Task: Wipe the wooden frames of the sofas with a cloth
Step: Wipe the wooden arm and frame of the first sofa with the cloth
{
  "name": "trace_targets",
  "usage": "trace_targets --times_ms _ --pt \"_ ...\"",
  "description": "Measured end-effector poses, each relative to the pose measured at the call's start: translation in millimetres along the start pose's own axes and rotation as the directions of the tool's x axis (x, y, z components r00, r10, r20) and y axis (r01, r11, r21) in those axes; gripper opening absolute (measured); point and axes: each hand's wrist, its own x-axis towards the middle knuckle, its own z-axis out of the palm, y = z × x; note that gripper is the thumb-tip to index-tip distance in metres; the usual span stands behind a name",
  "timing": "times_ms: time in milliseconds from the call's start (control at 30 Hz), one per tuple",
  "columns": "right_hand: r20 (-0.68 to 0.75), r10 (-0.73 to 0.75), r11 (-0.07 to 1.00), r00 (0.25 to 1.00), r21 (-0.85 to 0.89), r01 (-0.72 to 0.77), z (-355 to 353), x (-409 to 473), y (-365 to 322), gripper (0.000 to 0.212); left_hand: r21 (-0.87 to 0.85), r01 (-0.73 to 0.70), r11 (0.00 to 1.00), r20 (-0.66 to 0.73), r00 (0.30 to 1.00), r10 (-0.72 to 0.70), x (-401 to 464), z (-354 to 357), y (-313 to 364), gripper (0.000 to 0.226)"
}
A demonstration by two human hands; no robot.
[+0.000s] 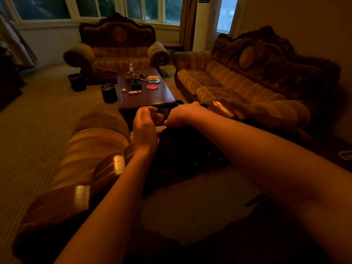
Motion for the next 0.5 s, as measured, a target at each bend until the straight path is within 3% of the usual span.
trace_targets --times_ms 133,200,333,367,433,500 --pt "0.142 0.019 0.994 0.990 0.107 -0.035 -18 5 30 0.053 0.111 -0.057 0.992 0.030 0.998 0.054 -6 -3 0 0.027" --pt "0.162 0.041 0.987 0.986 0.146 -0.065 -27 4 44 0.053 0.261 -0.103 0.960 0.154 0.986 0.064 -7 -2 2 0.023" --pt "0.099 0.000 0.937 0.995 0.348 -0.035 -36 -6 80 0.045 0.592 -0.254 0.765 0.399 0.917 -0.005 -14 12 11 0.024" --pt "0.150 -0.054 0.918 0.987 0.396 -0.010 -40 -8 89 0.038 0.635 -0.288 0.717 0.412 0.911 0.001 -16 18 15 0.027" --pt "0.254 -0.106 0.957 0.961 0.290 0.029 -44 3 103 0.028 0.707 -0.320 0.631 0.406 0.914 0.009 -18 32 22 0.031" --pt "0.263 -0.141 0.956 0.955 0.288 0.062 -45 15 111 0.025 0.747 -0.310 0.588 0.370 0.929 0.020 -16 49 27 0.032"
